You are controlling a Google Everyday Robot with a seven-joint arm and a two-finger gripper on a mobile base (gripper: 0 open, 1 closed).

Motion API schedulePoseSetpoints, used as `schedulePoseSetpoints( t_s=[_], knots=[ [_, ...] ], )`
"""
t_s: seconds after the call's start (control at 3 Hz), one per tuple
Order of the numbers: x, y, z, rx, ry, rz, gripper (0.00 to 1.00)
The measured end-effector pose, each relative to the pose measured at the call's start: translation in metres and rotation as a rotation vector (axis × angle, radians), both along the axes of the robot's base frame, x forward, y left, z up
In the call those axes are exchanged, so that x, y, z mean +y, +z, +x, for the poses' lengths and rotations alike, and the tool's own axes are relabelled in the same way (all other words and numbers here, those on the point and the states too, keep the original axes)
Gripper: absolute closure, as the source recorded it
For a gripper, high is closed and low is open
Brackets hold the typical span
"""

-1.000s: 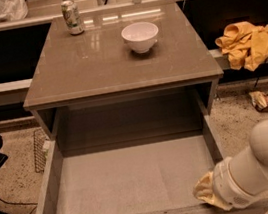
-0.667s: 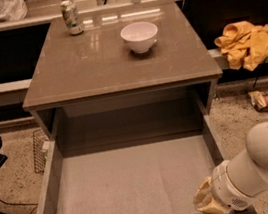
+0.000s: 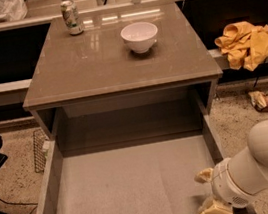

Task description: Open top drawer

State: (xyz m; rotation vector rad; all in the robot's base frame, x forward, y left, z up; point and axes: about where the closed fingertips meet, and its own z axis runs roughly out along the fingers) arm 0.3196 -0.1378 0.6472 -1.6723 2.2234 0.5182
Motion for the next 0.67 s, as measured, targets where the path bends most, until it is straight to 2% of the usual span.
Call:
schedulePoseSetpoints(
  t_s=[0.33,0.67],
  knots=[
    [0.0002,0.0007,0.0002,-0.002,0.001,-0.001,0.0],
    [0.0006,0.0007,0.0033,-0.002,0.001,-0.001,0.0]
  ],
)
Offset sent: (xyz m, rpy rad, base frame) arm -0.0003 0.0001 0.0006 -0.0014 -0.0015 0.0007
